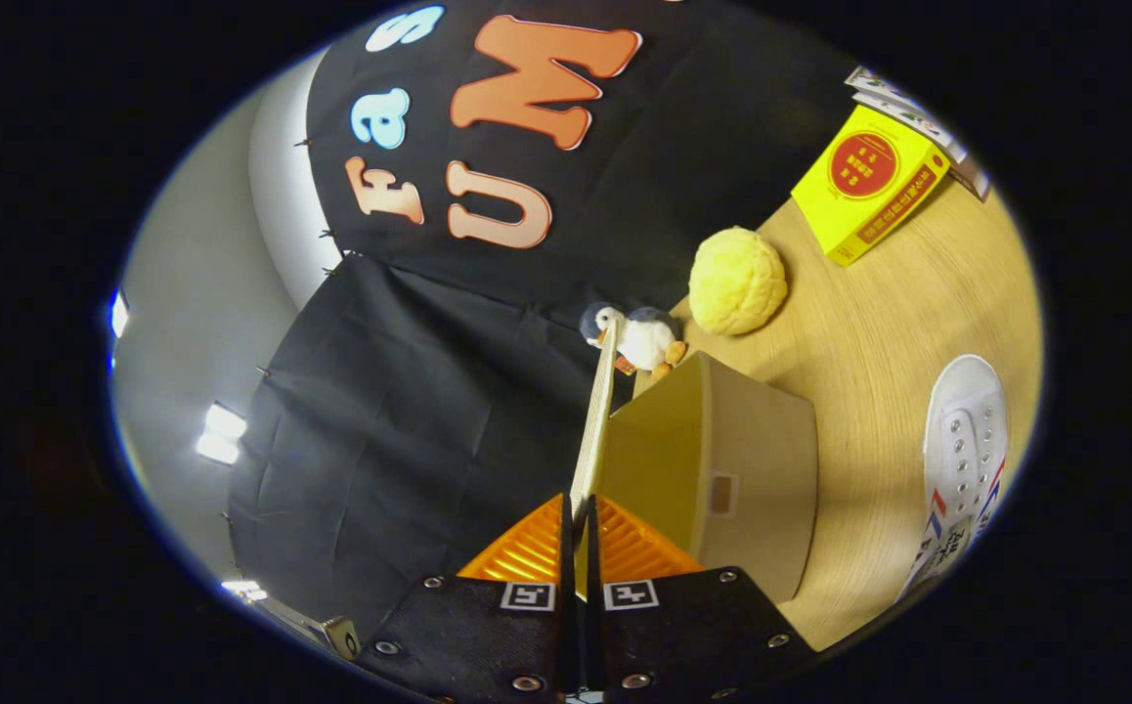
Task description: Open the storage box then place both shoes into the box .Put the left shoe in first, then the right shoe, with the right side of both shoes facing outward in a uniform manner.
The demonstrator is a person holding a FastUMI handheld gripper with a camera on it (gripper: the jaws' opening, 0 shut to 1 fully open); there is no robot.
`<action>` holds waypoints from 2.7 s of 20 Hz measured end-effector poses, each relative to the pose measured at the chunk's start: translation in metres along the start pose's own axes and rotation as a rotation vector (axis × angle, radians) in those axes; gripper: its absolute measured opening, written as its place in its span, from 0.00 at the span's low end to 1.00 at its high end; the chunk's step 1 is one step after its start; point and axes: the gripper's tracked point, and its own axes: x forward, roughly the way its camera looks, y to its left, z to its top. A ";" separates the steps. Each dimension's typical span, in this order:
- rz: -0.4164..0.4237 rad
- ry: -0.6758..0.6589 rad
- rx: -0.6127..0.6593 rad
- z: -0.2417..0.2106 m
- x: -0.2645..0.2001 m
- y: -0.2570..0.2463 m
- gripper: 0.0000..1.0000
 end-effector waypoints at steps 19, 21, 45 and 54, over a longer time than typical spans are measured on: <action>0.033 0.099 -0.289 -0.077 0.172 0.173 0.29; 0.013 0.095 -0.286 -0.081 0.185 0.176 0.57; -0.585 -0.148 -0.454 0.026 0.000 -0.026 0.98; -0.860 -0.123 -0.438 0.029 -0.100 -0.138 0.98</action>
